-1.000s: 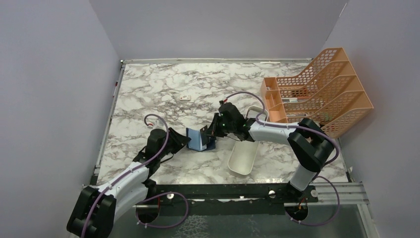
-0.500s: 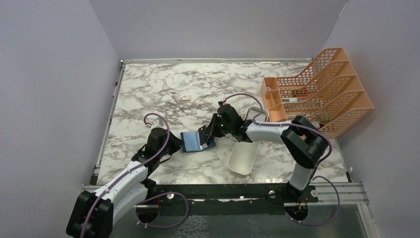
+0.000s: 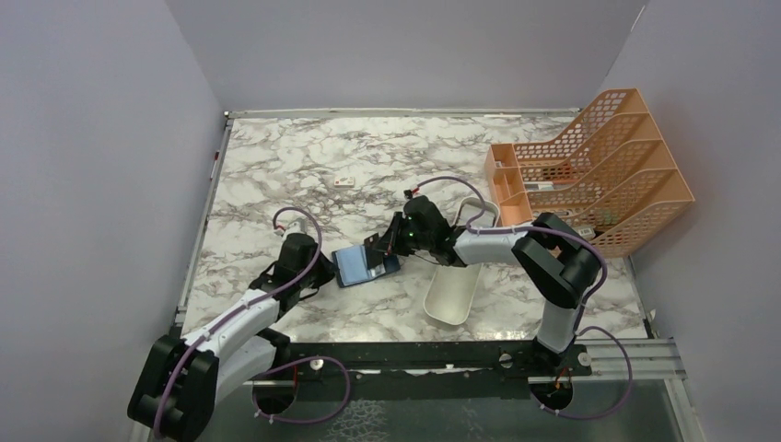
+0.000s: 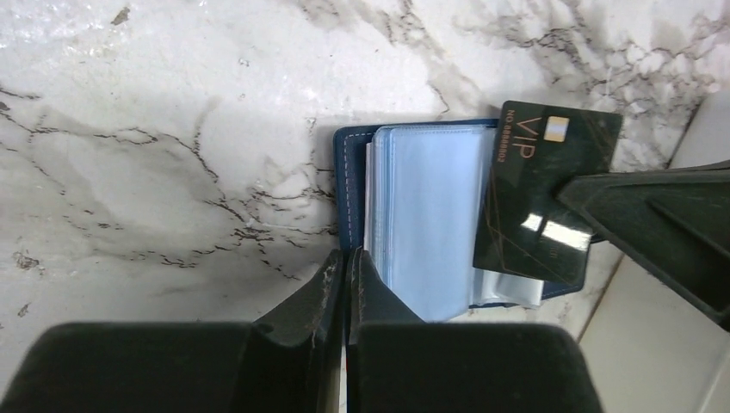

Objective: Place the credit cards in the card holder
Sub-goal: Insert the credit card into the card holder.

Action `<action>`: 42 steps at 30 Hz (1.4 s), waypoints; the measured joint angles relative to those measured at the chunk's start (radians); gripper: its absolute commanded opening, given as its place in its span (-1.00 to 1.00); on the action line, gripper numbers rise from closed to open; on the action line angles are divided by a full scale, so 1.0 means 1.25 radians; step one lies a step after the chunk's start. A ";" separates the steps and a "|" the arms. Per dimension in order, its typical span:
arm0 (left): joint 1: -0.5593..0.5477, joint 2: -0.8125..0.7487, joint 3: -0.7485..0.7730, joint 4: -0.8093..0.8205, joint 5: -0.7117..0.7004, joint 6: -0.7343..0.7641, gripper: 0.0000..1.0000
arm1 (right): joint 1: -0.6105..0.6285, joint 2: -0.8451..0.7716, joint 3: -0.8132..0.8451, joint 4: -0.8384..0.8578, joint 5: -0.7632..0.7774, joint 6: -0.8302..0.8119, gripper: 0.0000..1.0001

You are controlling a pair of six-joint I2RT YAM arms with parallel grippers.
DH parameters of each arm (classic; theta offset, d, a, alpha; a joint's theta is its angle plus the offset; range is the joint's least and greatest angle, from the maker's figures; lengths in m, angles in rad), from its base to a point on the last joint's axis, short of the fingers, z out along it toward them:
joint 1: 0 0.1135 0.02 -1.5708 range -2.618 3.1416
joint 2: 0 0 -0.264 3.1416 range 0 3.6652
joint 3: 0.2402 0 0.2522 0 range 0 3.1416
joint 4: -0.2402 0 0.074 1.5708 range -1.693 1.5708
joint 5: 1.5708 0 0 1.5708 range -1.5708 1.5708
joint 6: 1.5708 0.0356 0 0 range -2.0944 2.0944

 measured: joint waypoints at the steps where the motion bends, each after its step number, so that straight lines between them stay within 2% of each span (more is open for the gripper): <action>1: 0.000 0.013 0.000 0.002 0.000 0.001 -0.98 | 0.000 0.000 -0.002 0.006 -0.002 0.000 -0.98; 8: 0.000 0.056 0.000 0.027 0.001 0.013 -1.00 | 0.000 0.001 -0.024 0.050 -0.017 -0.001 -0.98; 26: 0.000 0.027 -0.011 0.033 0.000 0.042 -1.00 | 0.000 0.018 -0.050 0.133 -0.068 0.029 -0.98; 42: 0.000 0.020 -0.019 0.033 0.000 0.044 -1.00 | 0.034 0.018 -0.067 0.136 -0.013 0.069 -0.98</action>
